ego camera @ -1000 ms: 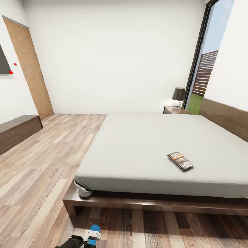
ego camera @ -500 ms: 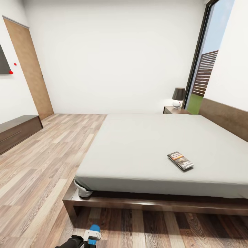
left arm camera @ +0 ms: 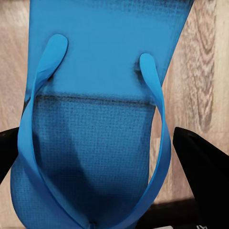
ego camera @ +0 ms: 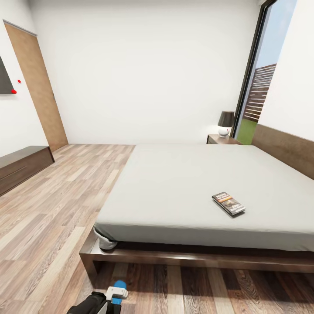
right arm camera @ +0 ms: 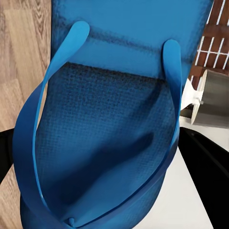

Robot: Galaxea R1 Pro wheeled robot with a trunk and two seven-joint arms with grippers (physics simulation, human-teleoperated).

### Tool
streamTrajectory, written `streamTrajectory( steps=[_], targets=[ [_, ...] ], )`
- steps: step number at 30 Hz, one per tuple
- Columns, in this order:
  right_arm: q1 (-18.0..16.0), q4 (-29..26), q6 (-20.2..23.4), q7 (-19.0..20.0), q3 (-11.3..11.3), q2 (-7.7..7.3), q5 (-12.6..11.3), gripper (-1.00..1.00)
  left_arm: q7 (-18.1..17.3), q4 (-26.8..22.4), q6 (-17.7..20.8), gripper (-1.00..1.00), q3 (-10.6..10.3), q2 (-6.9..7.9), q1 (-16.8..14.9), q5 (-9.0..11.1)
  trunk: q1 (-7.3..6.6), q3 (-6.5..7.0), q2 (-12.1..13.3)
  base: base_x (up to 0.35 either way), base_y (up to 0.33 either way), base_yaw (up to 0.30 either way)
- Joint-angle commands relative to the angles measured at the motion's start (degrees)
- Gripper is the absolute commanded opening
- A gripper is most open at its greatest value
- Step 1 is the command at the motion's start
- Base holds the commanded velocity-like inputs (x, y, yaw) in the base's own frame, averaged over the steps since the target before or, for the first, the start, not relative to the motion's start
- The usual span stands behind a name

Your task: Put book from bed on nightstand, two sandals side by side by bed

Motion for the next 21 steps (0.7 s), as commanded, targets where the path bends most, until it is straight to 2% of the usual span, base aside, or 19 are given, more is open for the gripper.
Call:
streamTrajectory(
  steps=[1,18,21],
  targets=[
    [-0.02,-0.07,0.60,-0.30,0.36,-0.02,-0.47,-1.00,-0.38,-0.16,0.35,-1.00,0.48,-0.03,0.00,-0.62,-0.01,-0.06,-0.03,0.000,0.000,0.000],
    [-0.01,-0.07,0.60,-0.30,0.37,-0.02,-0.47,-1.00,-0.33,-0.17,0.33,-1.00,0.47,-0.03,0.00,-0.62,-0.01,-0.06,-0.03,0.000,0.000,0.000],
    [0.08,-0.17,0.70,-1.26,0.34,-0.26,-0.07,-1.00,0.43,-0.78,1.01,-1.00,0.60,0.82,0.26,-0.72,-0.01,-0.06,-0.03,0.000,0.000,0.000]
  ],
)
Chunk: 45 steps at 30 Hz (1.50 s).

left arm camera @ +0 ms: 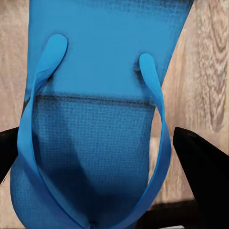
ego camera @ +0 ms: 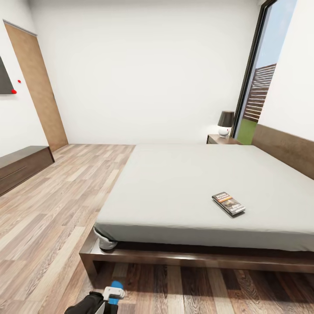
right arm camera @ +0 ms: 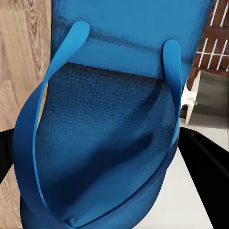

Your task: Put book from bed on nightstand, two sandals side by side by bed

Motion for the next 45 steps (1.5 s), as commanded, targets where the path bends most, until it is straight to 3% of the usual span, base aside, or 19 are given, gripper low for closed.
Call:
streamTrajectory(
  steps=[1,6,18,34,39,41,45],
  targets=[
    [0.02,-0.09,0.62,-0.64,0.32,-0.13,-0.39,-1.00,0.06,-0.31,0.55,-1.00,0.55,0.20,0.07,-0.49,-0.01,-0.06,-0.03,0.000,0.000,0.000],
    [0.38,-0.13,0.67,-1.14,0.24,-0.48,-0.30,-1.00,1.70,-0.52,0.84,-1.00,0.62,0.56,0.16,-0.49,-0.01,-0.06,-0.03,0.000,0.000,0.000],
    [2.00,-0.16,0.68,-0.99,0.13,-3.39,-0.65,-1.00,1.61,-0.57,0.91,-1.00,0.78,0.85,0.18,-0.38,-0.01,-0.06,-0.03,0.000,0.000,0.000],
    [2.69,-0.68,0.62,-1.53,0.03,-4.41,-0.76,-1.00,1.43,-0.58,0.91,-1.00,0.79,0.92,0.18,-0.23,-0.01,-0.06,-0.03,0.000,0.000,0.000],
    [3.34,-0.71,0.66,-0.95,0.00,-6.29,-0.85,-1.00,1.42,-0.58,0.91,-1.00,0.79,0.96,0.18,-0.22,-0.01,-0.06,-0.03,0.000,0.000,0.000],
    [3.49,-0.53,0.67,1.10,0.02,-8.18,-0.91,-1.00,1.45,-0.58,0.90,-1.00,0.79,0.96,0.18,-0.23,-0.01,-0.06,-0.03,0.000,0.000,0.000],
    [3.56,-0.34,0.67,4.40,0.03,-9.68,-0.86,-1.00,1.47,-0.58,0.90,-1.00,0.77,0.97,0.18,-0.26,-0.01,-0.06,-0.03,0.000,0.000,0.000]
  ],
)
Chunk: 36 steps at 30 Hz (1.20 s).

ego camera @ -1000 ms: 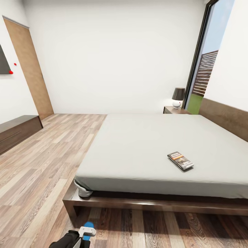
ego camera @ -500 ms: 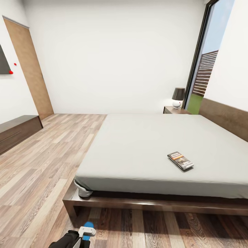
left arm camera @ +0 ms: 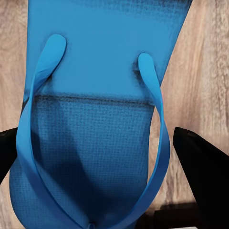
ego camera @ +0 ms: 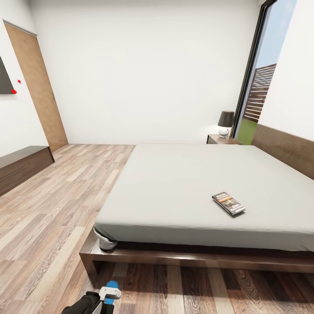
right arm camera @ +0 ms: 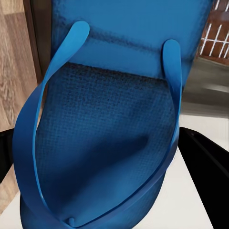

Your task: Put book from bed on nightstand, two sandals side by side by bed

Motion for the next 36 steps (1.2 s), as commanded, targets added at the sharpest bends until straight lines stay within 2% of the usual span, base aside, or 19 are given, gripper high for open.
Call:
streamTrajectory(
  steps=[1,8,33,36],
  targets=[
    [-0.01,-0.05,0.56,0.19,0.33,-0.21,-0.41,-1.00,-0.18,-0.13,0.32,-1.00,0.49,-0.05,-0.01,-0.55,-0.01,-0.06,-0.03,0.000,0.000,0.000],
    [0.02,0.03,0.57,1.62,0.35,-0.78,-0.37,-1.00,-0.22,-0.13,0.26,-1.00,0.50,-0.04,-0.01,-0.62,-0.01,-0.06,-0.03,0.000,0.000,0.000],
    [0.02,0.82,0.59,2.00,0.35,-0.84,-0.37,-1.00,-0.43,-0.21,0.37,-1.00,0.41,-0.04,-0.06,-0.66,-0.01,-0.06,-0.03,0.000,0.000,0.000],
    [0.03,0.82,0.63,2.00,0.35,-0.84,-0.37,-1.00,-0.47,-0.16,0.40,-1.00,0.42,-0.04,-0.08,-0.61,0.65,-0.59,-1.23,0.000,0.000,0.000]
  ],
)
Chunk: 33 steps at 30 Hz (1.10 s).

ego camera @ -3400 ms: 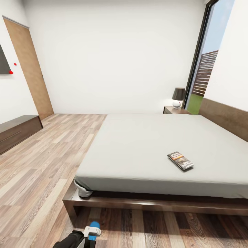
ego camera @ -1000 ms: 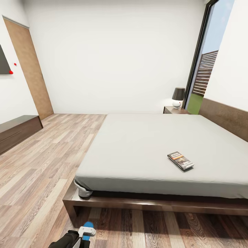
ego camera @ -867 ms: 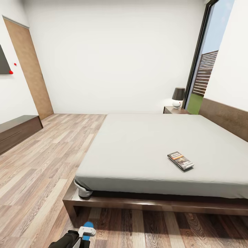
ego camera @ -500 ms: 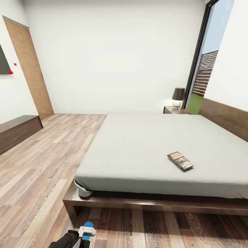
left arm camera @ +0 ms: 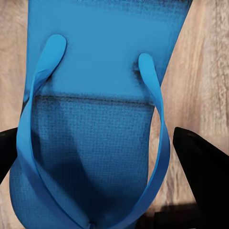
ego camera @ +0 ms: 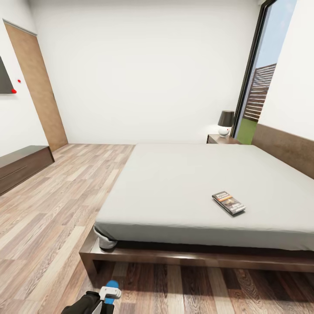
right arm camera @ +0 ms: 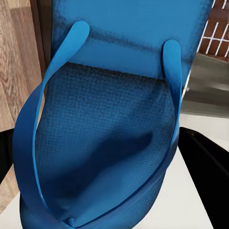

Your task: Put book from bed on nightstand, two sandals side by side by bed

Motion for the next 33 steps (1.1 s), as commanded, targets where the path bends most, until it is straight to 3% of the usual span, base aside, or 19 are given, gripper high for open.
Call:
streamTrajectory(
  steps=[1,5,14,18,33],
  targets=[
    [-0.02,-0.08,0.53,-0.25,0.36,-0.02,-0.41,-1.00,-0.20,-0.13,0.32,-1.00,0.48,-0.04,-0.01,-0.56,0.22,-0.24,-0.44,0.000,0.000,0.000],
    [-0.02,-0.08,0.55,-0.25,0.36,-0.04,-0.41,-1.00,-0.24,-0.11,0.35,-1.00,0.54,-0.04,-0.02,-0.57,1.10,-0.96,-2.04,0.000,0.000,0.000],
    [-0.02,0.69,0.54,-0.14,0.36,-0.06,-0.41,-1.00,-0.30,-0.10,0.80,-1.00,0.57,-0.04,-0.02,-0.54,1.10,-0.96,-2.04,0.000,0.000,0.000],
    [-0.02,0.93,0.55,-0.09,0.36,-0.06,-0.35,-1.00,-0.31,-0.10,0.98,-1.00,0.57,-0.04,-0.02,-0.52,1.97,-1.68,-3.65,0.000,0.000,0.000],
    [0.01,1.30,0.55,-0.07,0.38,-0.06,-0.32,-1.00,-0.31,-0.10,1.04,-1.00,0.57,-0.04,-0.02,-0.52,1.97,-1.68,-3.65,0.000,0.000,0.000]
  ],
)
